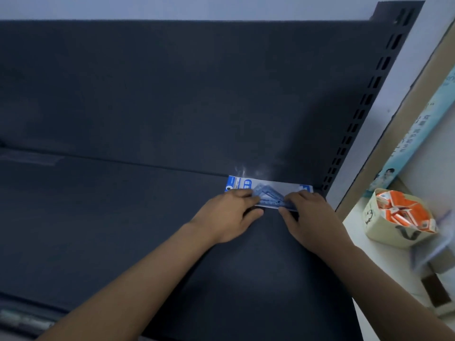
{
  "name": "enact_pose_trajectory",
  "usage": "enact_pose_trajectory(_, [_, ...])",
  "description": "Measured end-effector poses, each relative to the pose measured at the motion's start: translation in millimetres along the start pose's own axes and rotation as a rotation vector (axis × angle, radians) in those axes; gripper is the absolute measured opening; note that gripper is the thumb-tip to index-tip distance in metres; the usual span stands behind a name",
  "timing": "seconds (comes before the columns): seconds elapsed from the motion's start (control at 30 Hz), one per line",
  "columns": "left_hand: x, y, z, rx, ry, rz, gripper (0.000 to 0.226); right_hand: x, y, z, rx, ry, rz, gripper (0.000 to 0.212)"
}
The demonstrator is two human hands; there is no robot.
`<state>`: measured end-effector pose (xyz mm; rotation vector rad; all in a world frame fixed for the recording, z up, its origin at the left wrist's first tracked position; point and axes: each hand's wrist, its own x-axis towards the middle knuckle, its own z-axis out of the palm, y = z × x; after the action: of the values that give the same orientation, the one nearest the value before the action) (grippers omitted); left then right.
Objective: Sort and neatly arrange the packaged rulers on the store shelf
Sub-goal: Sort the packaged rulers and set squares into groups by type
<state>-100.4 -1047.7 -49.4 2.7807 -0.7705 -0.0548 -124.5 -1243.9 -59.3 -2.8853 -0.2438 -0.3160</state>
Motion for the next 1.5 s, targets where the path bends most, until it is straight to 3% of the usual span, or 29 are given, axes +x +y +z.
enact_pose_trajectory(0.27, [-71.3,-68.3,-50.0,0.22,0.034,-0.12,0.067,37.3,-114.1,-8.2,-0.061,0.054,-0.207,0.036])
enact_pose_trajectory(0.5, [-224.0,-228.7,-119.3,0.375,0.049,-0.489,0.084,72.4,-335.5,24.5,0.076,0.098,-0.381,0.043])
enact_pose_trajectory(0.7, [-370.3,-372.9,-179.8,0.448,0.058,-0.709,0.091,96.7,-549.0,61.7,0.228,-0.006,-0.489,0.052])
enact_pose_trajectory(0.87, [-453.7,-468.8,-225.3,0.455,0.088,-0.844,0.092,112.6,-675.9,87.9,0.243,-0.069,-0.542,0.053])
enact_pose_trajectory(1.03, [-480.3,-564.1,-251.9,0.43,0.124,-0.891,0.089,157.6,-764.2,121.9,0.223,-0.088,-0.565,0.049])
enact_pose_trajectory(1.27, [-478.4,-694.7,-261.7,0.366,0.021,-0.91,0.083,245.2,-860.3,180.6,0.192,-0.144,-0.536,0.045])
enact_pose_trajectory(1.4, [-463.0,-757.6,-283.0,0.365,0.014,-0.838,0.078,285.3,-896.6,200.0,0.146,-0.211,-0.449,0.045])
enact_pose_trajectory(1.5, [-448.7,-800.9,-291.8,0.322,0.021,-0.727,0.071,305.8,-919.4,214.7,0.058,-0.263,-0.363,0.06])
